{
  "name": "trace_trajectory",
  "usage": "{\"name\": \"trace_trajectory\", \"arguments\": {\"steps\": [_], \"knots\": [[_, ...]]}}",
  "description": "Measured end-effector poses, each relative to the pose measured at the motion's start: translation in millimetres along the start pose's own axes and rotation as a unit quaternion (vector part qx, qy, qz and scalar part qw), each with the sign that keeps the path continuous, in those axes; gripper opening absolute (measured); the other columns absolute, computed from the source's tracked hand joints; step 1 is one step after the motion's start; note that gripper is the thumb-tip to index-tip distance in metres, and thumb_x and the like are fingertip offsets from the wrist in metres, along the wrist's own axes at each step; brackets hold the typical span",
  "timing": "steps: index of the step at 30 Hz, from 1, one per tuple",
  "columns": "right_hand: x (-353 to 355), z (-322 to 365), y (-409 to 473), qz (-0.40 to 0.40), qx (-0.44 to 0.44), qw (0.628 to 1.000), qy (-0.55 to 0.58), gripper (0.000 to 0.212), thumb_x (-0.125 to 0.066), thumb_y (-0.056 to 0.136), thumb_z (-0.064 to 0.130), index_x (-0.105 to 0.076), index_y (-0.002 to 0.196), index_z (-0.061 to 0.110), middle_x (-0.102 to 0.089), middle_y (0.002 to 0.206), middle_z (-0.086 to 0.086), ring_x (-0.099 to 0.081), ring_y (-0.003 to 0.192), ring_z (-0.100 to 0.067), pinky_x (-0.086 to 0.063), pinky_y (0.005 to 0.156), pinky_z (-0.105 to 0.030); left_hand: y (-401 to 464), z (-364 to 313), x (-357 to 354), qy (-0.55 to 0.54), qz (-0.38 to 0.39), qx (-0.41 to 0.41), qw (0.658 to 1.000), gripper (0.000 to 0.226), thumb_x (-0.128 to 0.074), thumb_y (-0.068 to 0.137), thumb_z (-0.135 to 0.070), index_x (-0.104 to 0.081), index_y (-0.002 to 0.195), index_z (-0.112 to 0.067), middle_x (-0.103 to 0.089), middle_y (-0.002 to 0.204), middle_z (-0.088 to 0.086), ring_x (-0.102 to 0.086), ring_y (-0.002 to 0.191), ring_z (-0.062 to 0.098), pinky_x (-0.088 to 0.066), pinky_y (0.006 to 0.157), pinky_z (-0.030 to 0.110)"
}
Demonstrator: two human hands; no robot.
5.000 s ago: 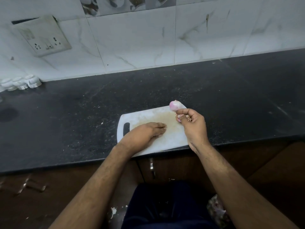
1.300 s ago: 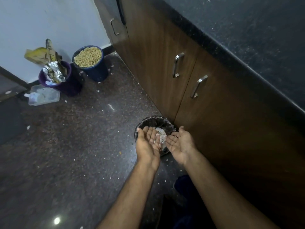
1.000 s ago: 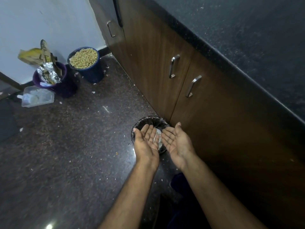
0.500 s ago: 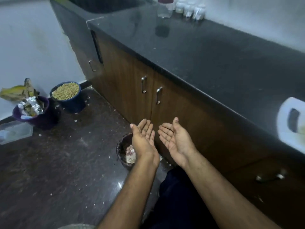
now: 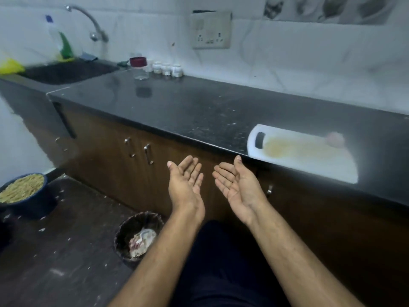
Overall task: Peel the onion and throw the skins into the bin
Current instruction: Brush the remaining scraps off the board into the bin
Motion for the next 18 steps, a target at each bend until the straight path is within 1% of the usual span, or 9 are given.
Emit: {"name": "trace_trajectory", "arguments": {"steps": [2,4,6,9,13,15,18], "knots": [[5,5,-5,-0.013,0.004,1.0,0.004,0.058,-0.046,0.105,0.045,-0.055,0.139,-0.002,-0.061,0.139,-0.021,-0.059,0.13,-0.029,-0.043,0.116,-0.041,-6,-1,-7,0.009,0.011,-0.001,1.0,0.065,-0.026,0.112,-0.054,-0.067,0.131,-0.007,-0.073,0.13,0.012,-0.068,0.124,0.023,-0.052,0.103,0.035],[13,12,-9,-0.015,0.013,1.0,0.016,0.054,-0.048,0.105,0.041,-0.057,0.137,-0.002,-0.063,0.136,-0.02,-0.061,0.127,-0.028,-0.044,0.114,-0.04,-7,6,-12,0.01,0.029,0.0,1.0,0.065,-0.026,0.112,-0.053,-0.067,0.131,-0.007,-0.074,0.128,0.012,-0.07,0.122,0.023,-0.052,0.105,0.037],[31,26,-13,-0.027,0.039,0.999,0.027,0.05,-0.051,0.105,0.037,-0.058,0.135,-0.001,-0.065,0.134,-0.019,-0.063,0.125,-0.027,-0.047,0.112,-0.039,-16,17,-28,0.027,0.056,0.01,0.998,0.063,-0.026,0.113,-0.051,-0.067,0.131,-0.007,-0.074,0.128,0.012,-0.07,0.122,0.023,-0.052,0.108,0.04],[55,48,-16,-0.054,0.09,0.994,0.024,0.044,-0.052,0.105,0.033,-0.061,0.132,-0.001,-0.069,0.129,-0.016,-0.066,0.121,-0.025,-0.049,0.109,-0.037,-16,31,-54,0.064,0.089,0.011,0.994,0.06,-0.026,0.114,-0.048,-0.067,0.131,-0.009,-0.075,0.128,0.011,-0.071,0.121,0.022,-0.052,0.108,0.04],[87,75,-14,-0.103,0.15,0.983,-0.007,0.04,-0.05,0.107,0.028,-0.061,0.134,0.001,-0.07,0.128,-0.012,-0.068,0.119,-0.021,-0.049,0.11,-0.037,-13,46,-85,0.086,0.127,0.018,0.988,0.059,-0.025,0.114,-0.047,-0.066,0.132,-0.009,-0.075,0.127,0.01,-0.072,0.12,0.021,-0.053,0.107,0.038],[99,84,-11,-0.12,0.155,0.981,0.004,0.039,-0.049,0.107,0.026,-0.059,0.135,-0.001,-0.069,0.129,-0.014,-0.068,0.119,-0.022,-0.048,0.111,-0.037,-6,53,-97,0.09,0.131,0.025,0.987,0.059,-0.025,0.114,-0.047,-0.066,0.132,-0.008,-0.075,0.128,0.011,-0.071,0.121,0.022,-0.053,0.107,0.038],[113,92,-8,-0.135,0.156,0.977,0.046,0.037,-0.048,0.108,0.024,-0.061,0.131,-0.001,-0.07,0.127,-0.016,-0.069,0.117,-0.023,-0.05,0.109,-0.037,5,59,-115,0.105,0.143,0.034,0.984,0.056,-0.028,0.114,-0.045,-0.066,0.131,-0.008,-0.075,0.126,0.01,-0.072,0.119,0.022,-0.054,0.105,0.038]]}}
Point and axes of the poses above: each hand's wrist, its own y-axis towards the middle knuckle, its own x-axis out of the back of the hand, z = x × y, the point moved 4 cm from there along y, towards the middle knuckle
